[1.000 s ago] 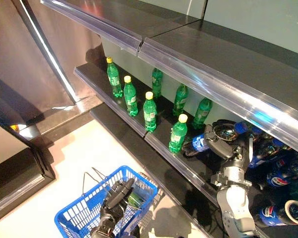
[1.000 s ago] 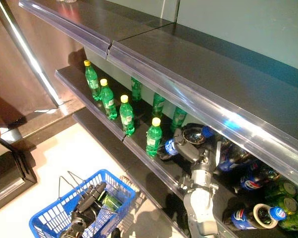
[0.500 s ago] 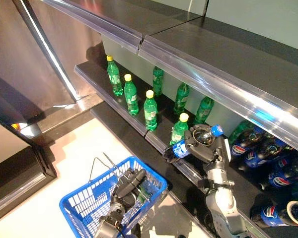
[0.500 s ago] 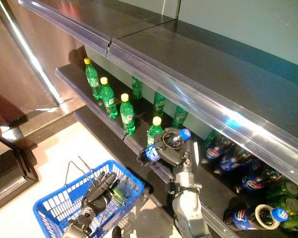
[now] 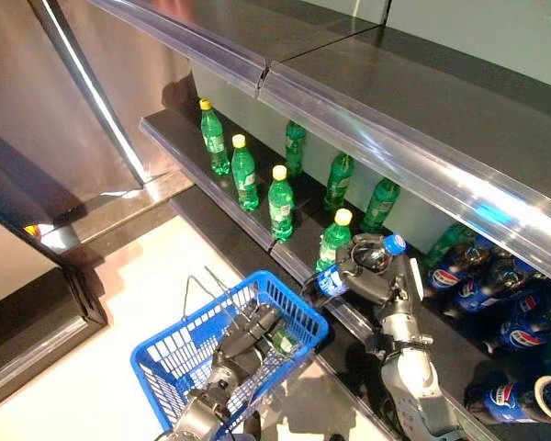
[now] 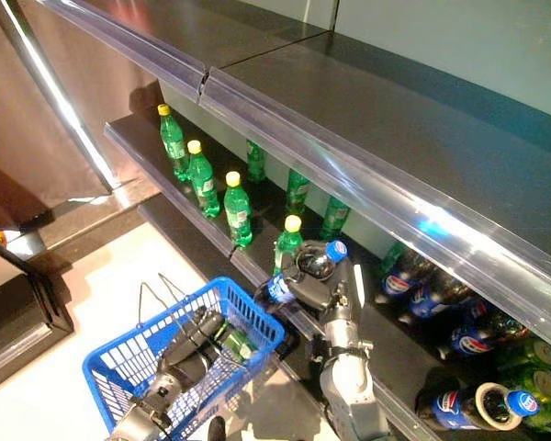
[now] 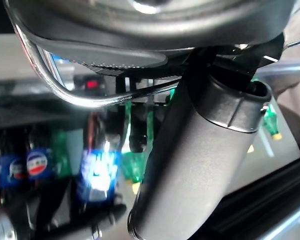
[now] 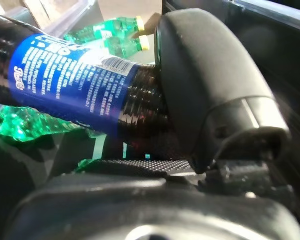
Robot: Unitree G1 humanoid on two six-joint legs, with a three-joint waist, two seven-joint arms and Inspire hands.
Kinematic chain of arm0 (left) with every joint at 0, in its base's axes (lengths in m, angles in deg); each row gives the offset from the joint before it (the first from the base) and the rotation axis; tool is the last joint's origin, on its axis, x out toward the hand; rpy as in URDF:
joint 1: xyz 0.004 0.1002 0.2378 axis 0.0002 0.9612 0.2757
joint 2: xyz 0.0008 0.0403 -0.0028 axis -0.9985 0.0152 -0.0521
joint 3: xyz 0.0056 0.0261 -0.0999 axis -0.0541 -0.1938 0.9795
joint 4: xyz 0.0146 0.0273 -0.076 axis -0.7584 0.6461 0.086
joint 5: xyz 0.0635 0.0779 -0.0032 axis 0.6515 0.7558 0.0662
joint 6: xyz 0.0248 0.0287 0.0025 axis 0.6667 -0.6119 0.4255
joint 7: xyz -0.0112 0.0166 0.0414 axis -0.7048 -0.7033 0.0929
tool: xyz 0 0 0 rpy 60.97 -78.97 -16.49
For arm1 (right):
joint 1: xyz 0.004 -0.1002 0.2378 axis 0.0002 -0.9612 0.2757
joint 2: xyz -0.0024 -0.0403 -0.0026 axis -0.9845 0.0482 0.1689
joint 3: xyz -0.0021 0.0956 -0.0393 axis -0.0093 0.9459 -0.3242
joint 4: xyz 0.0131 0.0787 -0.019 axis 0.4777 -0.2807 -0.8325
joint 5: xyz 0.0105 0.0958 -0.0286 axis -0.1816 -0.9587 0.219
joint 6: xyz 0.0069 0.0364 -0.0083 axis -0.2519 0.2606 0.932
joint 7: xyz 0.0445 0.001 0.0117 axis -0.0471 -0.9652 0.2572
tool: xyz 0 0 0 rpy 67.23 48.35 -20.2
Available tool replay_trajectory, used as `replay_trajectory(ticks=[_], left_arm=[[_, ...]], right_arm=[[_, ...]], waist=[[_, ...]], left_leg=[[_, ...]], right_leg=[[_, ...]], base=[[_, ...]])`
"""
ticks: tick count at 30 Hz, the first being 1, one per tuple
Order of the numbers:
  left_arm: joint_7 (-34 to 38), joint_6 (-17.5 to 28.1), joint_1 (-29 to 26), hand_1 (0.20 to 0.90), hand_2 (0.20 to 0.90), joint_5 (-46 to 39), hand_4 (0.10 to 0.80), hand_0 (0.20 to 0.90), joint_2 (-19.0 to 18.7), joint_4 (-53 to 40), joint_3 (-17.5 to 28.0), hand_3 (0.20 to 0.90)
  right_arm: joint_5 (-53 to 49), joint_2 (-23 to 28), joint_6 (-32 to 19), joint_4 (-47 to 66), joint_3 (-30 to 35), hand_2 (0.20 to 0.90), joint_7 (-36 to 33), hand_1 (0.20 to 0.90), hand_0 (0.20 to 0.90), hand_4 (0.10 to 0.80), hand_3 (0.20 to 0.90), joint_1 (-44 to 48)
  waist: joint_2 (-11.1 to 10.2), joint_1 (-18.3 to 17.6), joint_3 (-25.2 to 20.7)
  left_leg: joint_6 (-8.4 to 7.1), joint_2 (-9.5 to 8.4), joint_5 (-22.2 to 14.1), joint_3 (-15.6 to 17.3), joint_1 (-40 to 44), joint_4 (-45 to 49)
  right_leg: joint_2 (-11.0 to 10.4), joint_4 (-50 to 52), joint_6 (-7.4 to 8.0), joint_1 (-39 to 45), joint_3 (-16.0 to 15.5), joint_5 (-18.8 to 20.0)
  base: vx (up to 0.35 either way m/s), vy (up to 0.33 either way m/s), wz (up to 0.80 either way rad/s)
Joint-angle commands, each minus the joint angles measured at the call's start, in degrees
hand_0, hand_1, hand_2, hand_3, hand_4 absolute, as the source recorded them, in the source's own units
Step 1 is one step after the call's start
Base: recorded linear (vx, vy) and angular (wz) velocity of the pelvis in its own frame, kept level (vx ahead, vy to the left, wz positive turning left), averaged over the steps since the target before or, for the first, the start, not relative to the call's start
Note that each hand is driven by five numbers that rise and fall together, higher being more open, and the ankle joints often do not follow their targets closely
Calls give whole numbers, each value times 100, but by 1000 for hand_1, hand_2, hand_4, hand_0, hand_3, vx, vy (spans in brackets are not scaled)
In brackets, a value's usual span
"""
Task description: Pick up the drink and place into the basket.
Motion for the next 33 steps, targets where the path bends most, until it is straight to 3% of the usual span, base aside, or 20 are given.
replay_trajectory(ticks=[1,10,20,33], left_arm=[[-1143,107,-721,300,300,-539,100,300,92,-1849,-191,200],[-1390,-157,-772,300,300,-584,100,300,-134,-2249,-584,200],[-1550,-85,-917,300,300,-640,100,300,-232,-2403,-882,200],[-1512,42,-997,300,300,-707,100,300,-233,-2470,-1063,200]], right_arm=[[76,77,-746,1382,87,300,-27,300,300,100,200,757],[100,173,-723,1320,-141,300,-128,300,300,100,200,799],[-314,233,-263,954,-546,300,201,300,300,100,200,811],[-402,309,-92,960,-985,300,368,300,300,100,200,880]], waist=[[76,174,-615],[104,167,-627],[90,177,-661],[66,211,-681]], left_leg=[[-352,591,-104,81,162,89],[-339,570,-94,97,152,66],[-309,528,-91,88,125,51],[-290,496,-98,66,116,52]], right_leg=[[-548,9,317,-459,-41,942],[-572,10,340,-470,-71,954],[-597,5,358,-491,-71,971],[-593,2,357,-496,-54,969]], base=[[0,0,0],[-1,4,1],[0,0,0],[0,0,0]])
